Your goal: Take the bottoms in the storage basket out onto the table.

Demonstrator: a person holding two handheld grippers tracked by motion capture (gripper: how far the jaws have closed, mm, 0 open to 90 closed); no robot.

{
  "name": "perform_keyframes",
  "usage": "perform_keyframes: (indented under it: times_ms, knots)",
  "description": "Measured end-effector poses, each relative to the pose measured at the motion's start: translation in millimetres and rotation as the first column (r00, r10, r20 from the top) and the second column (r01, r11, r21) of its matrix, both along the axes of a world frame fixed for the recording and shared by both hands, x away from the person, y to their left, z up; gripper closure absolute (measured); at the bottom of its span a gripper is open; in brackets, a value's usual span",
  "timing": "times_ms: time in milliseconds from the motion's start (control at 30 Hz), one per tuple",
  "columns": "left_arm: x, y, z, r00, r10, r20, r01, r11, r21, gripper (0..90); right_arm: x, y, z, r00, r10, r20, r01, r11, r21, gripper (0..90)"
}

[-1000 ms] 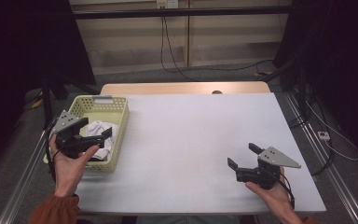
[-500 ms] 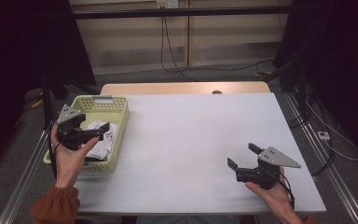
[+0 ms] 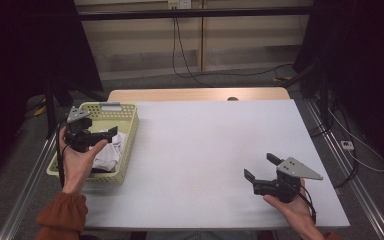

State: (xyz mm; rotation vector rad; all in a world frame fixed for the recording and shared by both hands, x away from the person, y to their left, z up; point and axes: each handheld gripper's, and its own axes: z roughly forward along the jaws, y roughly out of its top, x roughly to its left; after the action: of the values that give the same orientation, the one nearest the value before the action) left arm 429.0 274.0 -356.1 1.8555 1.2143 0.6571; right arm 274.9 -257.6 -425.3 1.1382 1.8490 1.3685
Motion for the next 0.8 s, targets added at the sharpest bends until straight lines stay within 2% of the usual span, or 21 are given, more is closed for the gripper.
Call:
perform_keyframes:
  times_ms: [100,233,400,467,567,667,700,733,800]
  knots:
    - [7.0,1.8,-3.7,0.9997,0.012,-0.022,-0.012,0.9999,-0.006,6.6,0.2,0.3,-0.1,1.0,0.0,-0.002,0.0,1.0,0.002,5.9]
    - [17.6,2.3,-7.8,0.9978,0.02,-0.064,-0.019,0.9998,0.009,6.4,0.1,0.4,0.0,1.0,0.0,-0.002,0.0,1.0,0.002,5.9]
    - [28.3,0.2,-12.8,0.9949,0.033,-0.095,-0.031,0.9992,0.024,6.5,0.3,0.4,-0.1,1.0,0.0,-0.001,0.0,1.0,0.001,5.8]
    - [33.3,-0.9,-16.2,0.993,0.04,-0.111,-0.035,0.9983,0.046,6.6,0.3,0.2,-0.3,1.0,0.002,-0.004,-0.002,1.0,0.002,5.9]
    - [36.3,-2.8,-20.9,0.9905,0.033,-0.133,-0.026,0.998,0.057,6.2,0.2,0.0,-0.3,1.0,0.002,-0.002,-0.002,1.0,0.002,5.8]
    - [41.5,-4.5,-28.7,0.9828,0.032,-0.182,-0.017,0.9966,0.08,6.6,0.0,-0.2,-0.2,1.0,0.0,-0.003,0.0,1.0,0.002,5.8]
    - [45.5,-5.3,-33.8,0.9762,0.029,-0.215,-0.006,0.9941,0.108,7.1,-0.1,-0.2,-0.2,1.0,-0.001,-0.002,0.001,1.0,0.002,5.8]
    - [45.5,-5.3,-33.8,0.9762,0.029,-0.215,-0.006,0.9941,0.108,6.9,-0.1,-0.2,-0.2,1.0,-0.001,-0.002,0.001,1.0,0.002,5.8]
    - [49.0,-5.2,-38.6,0.9691,0.027,-0.245,-0.001,0.9942,0.107,6.8,0.2,0.0,-0.3,1.0,0.003,-0.003,-0.003,1.0,-0.001,5.8]
